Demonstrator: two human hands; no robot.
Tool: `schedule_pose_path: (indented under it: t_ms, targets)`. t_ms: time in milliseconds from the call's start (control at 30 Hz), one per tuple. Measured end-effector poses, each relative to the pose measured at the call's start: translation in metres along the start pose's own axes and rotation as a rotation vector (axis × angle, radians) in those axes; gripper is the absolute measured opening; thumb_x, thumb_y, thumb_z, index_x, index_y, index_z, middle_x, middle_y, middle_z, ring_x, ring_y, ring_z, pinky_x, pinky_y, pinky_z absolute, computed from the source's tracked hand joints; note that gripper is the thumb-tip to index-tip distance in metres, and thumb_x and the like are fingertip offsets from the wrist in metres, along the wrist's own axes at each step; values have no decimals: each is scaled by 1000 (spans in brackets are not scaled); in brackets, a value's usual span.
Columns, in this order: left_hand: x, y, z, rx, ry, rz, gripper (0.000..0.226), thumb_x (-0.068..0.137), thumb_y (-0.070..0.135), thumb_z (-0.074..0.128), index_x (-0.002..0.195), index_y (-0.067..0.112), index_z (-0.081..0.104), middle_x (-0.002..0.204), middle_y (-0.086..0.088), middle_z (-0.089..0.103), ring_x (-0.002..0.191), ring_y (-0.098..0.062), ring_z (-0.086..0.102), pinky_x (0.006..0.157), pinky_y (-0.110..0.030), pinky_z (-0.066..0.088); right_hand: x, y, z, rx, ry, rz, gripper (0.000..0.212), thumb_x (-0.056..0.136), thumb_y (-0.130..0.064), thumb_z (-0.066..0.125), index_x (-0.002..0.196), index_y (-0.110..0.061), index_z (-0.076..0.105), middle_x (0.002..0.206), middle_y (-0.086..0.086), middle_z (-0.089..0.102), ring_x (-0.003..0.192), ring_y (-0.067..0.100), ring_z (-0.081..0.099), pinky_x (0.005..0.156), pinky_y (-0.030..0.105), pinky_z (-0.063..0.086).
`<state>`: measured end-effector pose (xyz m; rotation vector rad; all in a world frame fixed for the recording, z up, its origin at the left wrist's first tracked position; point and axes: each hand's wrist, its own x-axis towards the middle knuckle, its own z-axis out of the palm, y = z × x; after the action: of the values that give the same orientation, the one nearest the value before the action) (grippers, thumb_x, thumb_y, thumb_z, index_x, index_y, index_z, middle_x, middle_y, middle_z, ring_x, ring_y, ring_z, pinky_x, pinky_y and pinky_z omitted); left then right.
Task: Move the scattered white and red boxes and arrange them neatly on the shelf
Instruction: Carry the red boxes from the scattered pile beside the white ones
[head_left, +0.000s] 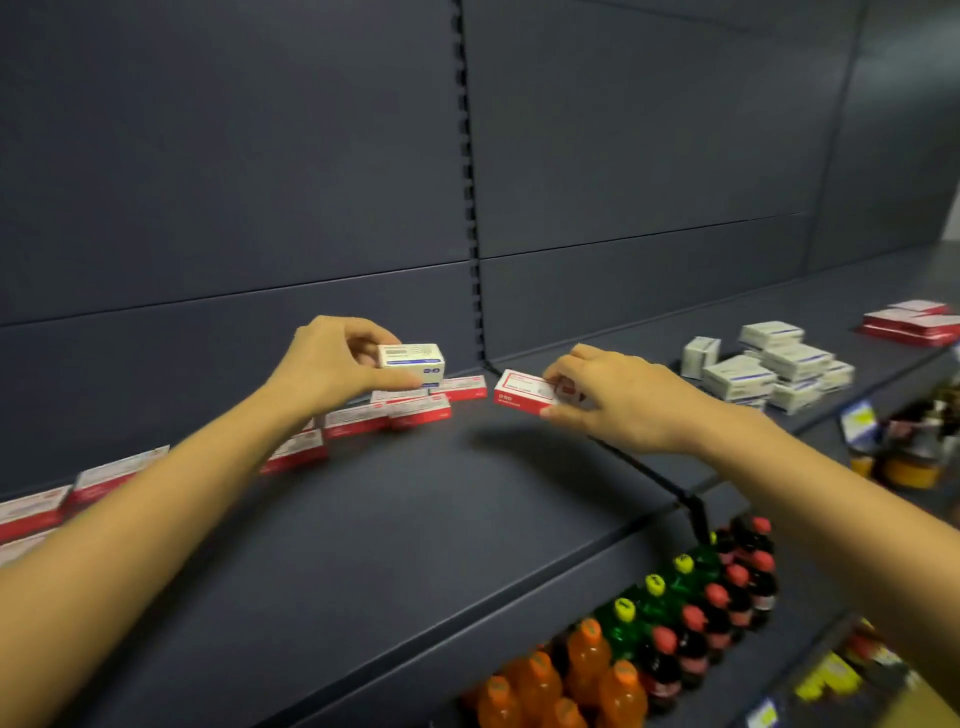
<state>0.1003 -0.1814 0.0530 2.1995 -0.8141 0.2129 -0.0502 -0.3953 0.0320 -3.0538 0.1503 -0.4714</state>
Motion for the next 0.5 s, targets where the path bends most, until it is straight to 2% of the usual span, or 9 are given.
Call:
schedule_pose_path:
  t_ms: [100, 233, 300, 367, 433, 500]
  targets:
    - [4, 34, 42, -95, -74, 65, 37, 56, 29, 86, 89, 18, 71, 82, 4, 71, 68, -5, 60, 66, -17, 50, -21, 35, -13, 13, 5, 65, 39, 90, -48, 47, 119, -22, 49, 119, 0, 50, 109, 24, 52, 90, 38, 44]
    - [8, 76, 97, -143, -141, 123, 36, 58, 29, 85, 89, 17, 71, 86, 0, 73, 74, -12, 64, 74, -25, 53, -49, 91, -31, -2, 40, 126, 38, 90, -47, 48, 119, -22, 50, 119, -1, 51, 109, 22, 52, 85, 33, 41]
    - [9, 95, 126, -135, -147, 122, 36, 58, 29, 85, 89, 17, 71, 84, 1, 72, 68, -9, 61, 68, -15, 50, -62, 120, -41, -13, 46, 152, 38, 90, -47, 48, 120, -23, 50, 118, -2, 51, 107, 20, 52, 79, 30, 38]
    - [9, 111, 153, -121, -150, 106, 34, 59, 28, 85, 87, 16, 71, 81, 2, 71, 61, -3, 56, 57, -7, 43, -76, 148, -51, -20, 37, 175, 40, 90, -47, 47, 123, -25, 48, 120, -4, 50, 106, 20, 52, 79, 33, 42]
    - [7, 123, 177, -119, -160, 82, 34, 60, 26, 85, 88, 14, 71, 81, 1, 70, 60, -1, 54, 55, -5, 41, -87, 175, -58, -23, 25, 180, 42, 90, -48, 47, 124, -24, 47, 122, -3, 50, 105, 20, 52, 84, 39, 46]
    - [5, 130, 196, -115, -171, 47, 35, 60, 26, 85, 90, 13, 70, 85, -2, 71, 63, -5, 55, 63, -12, 45, -96, 199, -63, -20, 15, 173, 44, 89, -49, 47, 124, -22, 47, 122, -3, 50, 104, 20, 53, 87, 42, 47]
